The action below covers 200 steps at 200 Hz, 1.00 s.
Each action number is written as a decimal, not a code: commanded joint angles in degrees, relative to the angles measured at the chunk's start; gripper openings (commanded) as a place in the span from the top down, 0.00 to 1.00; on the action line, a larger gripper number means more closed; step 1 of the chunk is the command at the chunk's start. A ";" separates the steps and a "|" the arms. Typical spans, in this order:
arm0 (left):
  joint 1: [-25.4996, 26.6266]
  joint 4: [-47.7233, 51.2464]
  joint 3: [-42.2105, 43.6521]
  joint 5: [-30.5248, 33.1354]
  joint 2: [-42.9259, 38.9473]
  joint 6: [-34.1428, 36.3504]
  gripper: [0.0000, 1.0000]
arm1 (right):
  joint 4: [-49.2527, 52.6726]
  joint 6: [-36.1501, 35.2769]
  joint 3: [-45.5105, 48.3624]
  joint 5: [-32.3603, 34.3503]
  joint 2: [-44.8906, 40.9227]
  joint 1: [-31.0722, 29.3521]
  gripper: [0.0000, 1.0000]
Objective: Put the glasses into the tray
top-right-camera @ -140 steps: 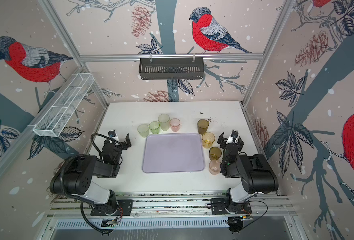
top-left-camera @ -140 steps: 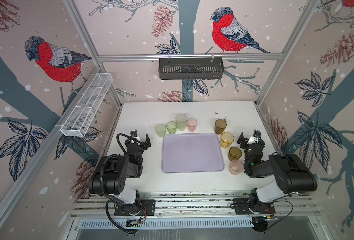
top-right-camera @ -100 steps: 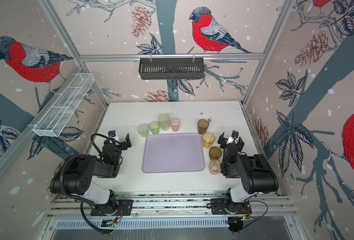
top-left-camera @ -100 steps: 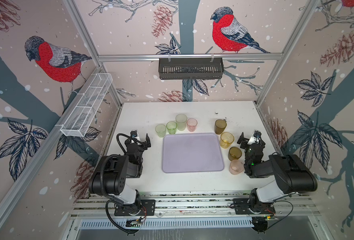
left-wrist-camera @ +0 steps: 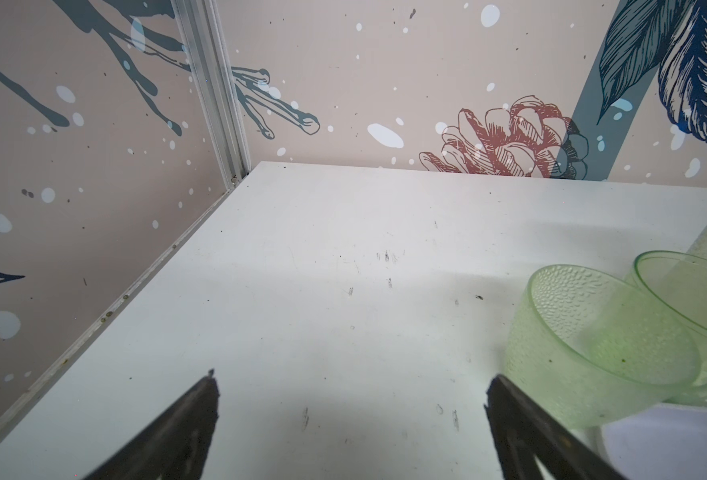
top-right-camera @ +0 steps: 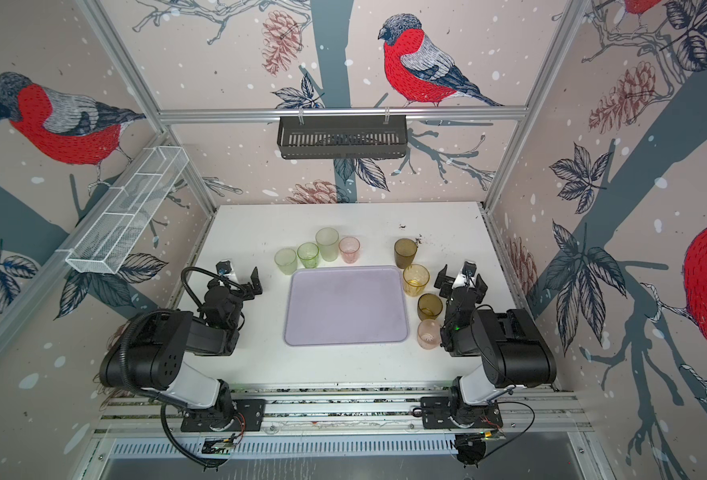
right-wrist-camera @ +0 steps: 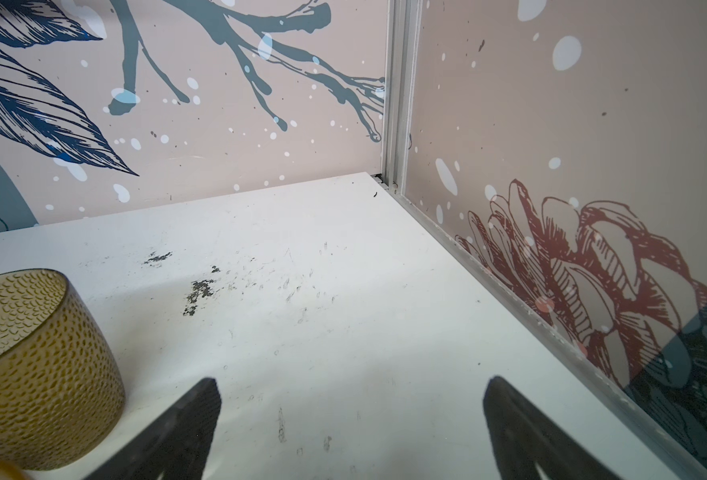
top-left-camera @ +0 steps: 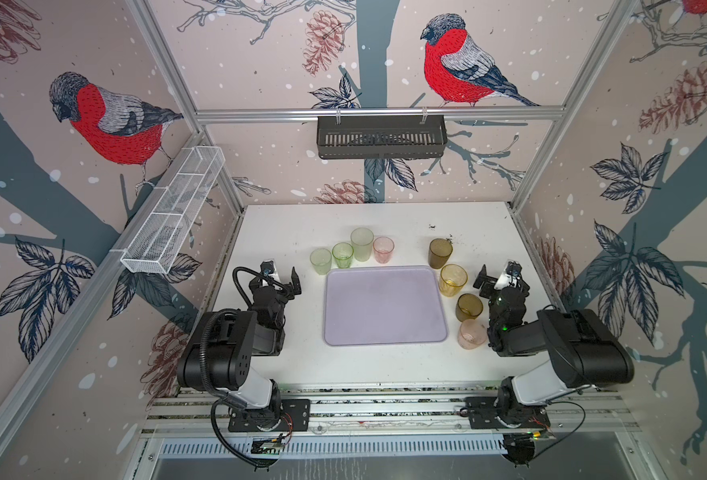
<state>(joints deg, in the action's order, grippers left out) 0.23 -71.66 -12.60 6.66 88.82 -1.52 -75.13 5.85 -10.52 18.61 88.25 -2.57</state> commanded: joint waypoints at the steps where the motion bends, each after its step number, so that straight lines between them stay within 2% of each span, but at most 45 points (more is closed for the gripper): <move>1: 0.06 -4.02 0.04 0.31 -0.17 0.38 0.00 | -2.73 0.12 0.07 0.02 -0.12 -0.07 0.00; 167: 0.04 -4.27 0.16 0.27 -0.22 0.36 0.00 | -2.61 0.08 -0.07 -0.06 -0.26 0.02 0.00; 190: 0.04 -1.57 -0.57 1.09 -1.65 0.04 0.00 | -2.87 -0.13 -0.04 0.37 -0.40 -0.19 0.00; 200: 0.05 0.84 -1.50 2.06 -2.50 -0.36 0.00 | 0.52 -0.24 -1.26 0.53 -1.47 -0.41 0.00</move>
<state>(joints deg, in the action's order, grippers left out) 0.23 -71.35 -12.73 6.79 87.90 -1.54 -75.48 5.87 -10.50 18.61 88.14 -2.57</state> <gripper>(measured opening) 0.999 0.996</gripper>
